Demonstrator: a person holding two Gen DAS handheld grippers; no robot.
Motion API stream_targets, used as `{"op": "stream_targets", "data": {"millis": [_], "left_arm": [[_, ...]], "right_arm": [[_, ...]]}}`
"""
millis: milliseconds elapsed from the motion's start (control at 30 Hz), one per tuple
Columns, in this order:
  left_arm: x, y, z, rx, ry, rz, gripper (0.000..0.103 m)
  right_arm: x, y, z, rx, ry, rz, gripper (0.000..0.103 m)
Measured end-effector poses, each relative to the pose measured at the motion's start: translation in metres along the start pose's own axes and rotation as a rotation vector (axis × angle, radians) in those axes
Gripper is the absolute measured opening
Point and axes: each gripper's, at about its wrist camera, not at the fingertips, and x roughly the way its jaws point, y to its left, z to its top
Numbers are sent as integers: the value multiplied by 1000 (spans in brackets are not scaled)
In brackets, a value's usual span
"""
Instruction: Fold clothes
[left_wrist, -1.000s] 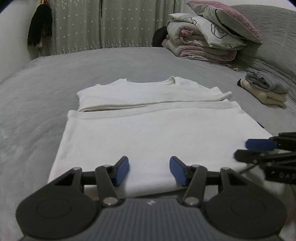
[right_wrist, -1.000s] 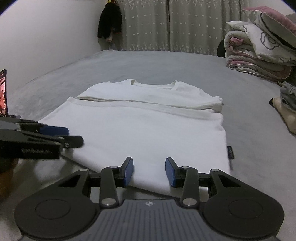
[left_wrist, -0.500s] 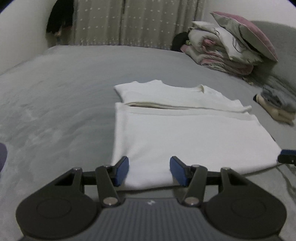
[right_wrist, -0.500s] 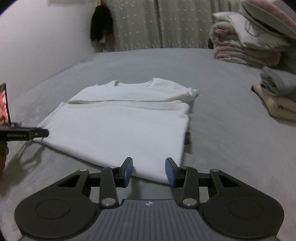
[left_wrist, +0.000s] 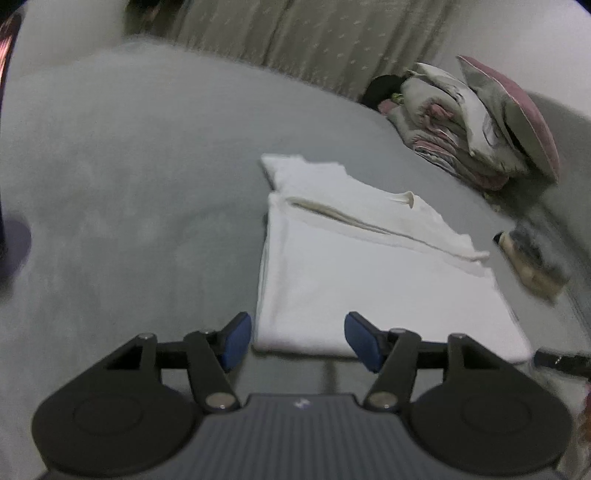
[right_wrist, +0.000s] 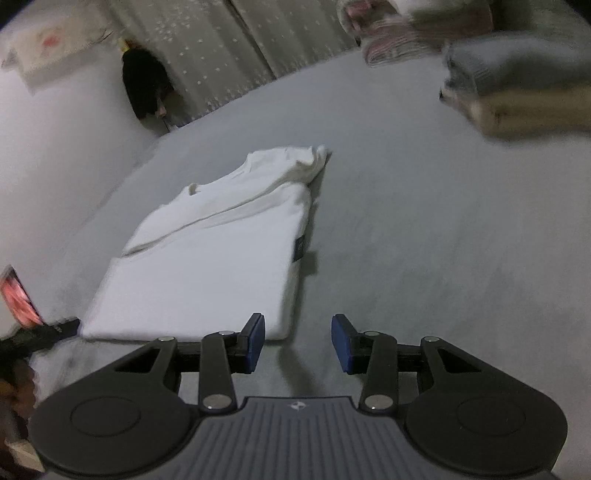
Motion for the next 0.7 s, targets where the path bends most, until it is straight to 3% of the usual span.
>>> {"op": "stream_targets", "data": {"millis": [167, 300, 567, 700], "left_arm": [[3, 35, -3, -316, 106, -140, 55], [23, 53, -16, -531, 137, -262, 51], [53, 43, -23, -583, 13, -235, 37], [63, 39, -21, -604, -35, -218, 33]], "right_arm": [[7, -9, -5, 210, 88, 124, 41], [17, -8, -11, 267, 98, 140, 41], [37, -23, -12, 449, 15, 214, 41], [46, -23, -9, 482, -16, 226, 40]]}}
